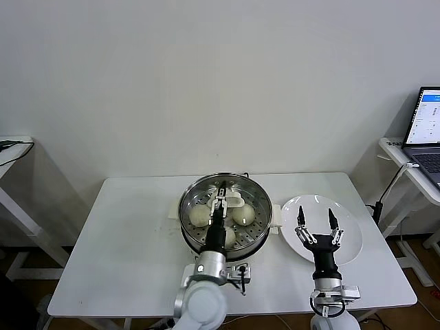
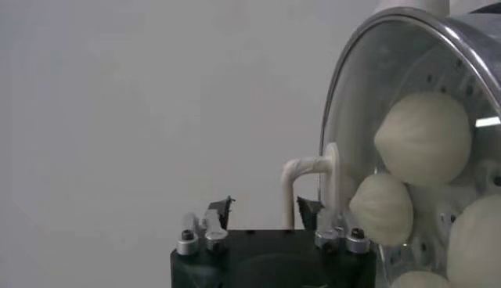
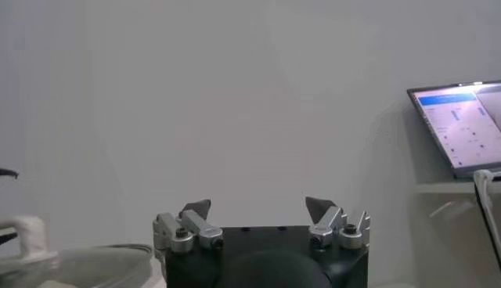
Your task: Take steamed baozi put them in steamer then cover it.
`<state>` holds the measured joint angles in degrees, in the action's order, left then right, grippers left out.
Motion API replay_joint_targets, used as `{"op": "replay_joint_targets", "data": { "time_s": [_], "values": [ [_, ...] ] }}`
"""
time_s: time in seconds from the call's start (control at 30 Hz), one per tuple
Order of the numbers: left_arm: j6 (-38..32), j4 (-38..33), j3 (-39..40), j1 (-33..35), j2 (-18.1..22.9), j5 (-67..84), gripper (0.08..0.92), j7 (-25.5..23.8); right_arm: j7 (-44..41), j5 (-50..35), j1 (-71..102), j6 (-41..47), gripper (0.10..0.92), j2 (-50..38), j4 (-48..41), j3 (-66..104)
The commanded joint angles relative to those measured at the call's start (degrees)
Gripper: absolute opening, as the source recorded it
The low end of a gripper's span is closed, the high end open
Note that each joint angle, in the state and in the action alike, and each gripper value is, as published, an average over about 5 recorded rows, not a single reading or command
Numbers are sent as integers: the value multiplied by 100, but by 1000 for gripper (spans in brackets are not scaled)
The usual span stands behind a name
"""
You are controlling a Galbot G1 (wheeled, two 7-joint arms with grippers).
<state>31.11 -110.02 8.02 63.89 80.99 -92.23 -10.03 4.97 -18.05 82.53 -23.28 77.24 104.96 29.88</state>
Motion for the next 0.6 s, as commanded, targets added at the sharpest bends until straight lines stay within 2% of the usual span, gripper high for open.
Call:
{"op": "replay_joint_targets", "data": {
  "time_s": [0.03, 0.13, 0.23, 0.3, 0.37, 0.47, 0.6],
  "values": [
    [-72, -1262, -192, 861, -566, 207, 806, 42, 2, -4, -20, 10, 823, -9, 2, -22],
    [-189, -1763, -425, 1239, -688, 728, 821, 329, 4, -20, -29, 54, 823, -26, 52, -29],
    [-557, -2313, -1018, 1722, -749, 1880, 822, 995, -9, -53, -20, 160, 823, -54, 153, -19],
    [-946, -2591, -1561, 2001, -766, 3229, 823, 1475, -26, -90, 3, 279, 823, -77, 254, -2],
    [-1374, -2751, -2202, 2238, -726, 4767, 823, 1756, -50, -134, 33, 418, 823, -97, 383, 23],
    [-1960, -2680, -3144, 2473, -527, 6654, 823, 1828, -67, -133, 61, 675, 823, -118, 574, 52],
    [-2550, -2125, -4209, 2439, -161, 7892, 823, 1531, -78, -83, 56, 984, 823, -132, 813, 58]
  ]
}}
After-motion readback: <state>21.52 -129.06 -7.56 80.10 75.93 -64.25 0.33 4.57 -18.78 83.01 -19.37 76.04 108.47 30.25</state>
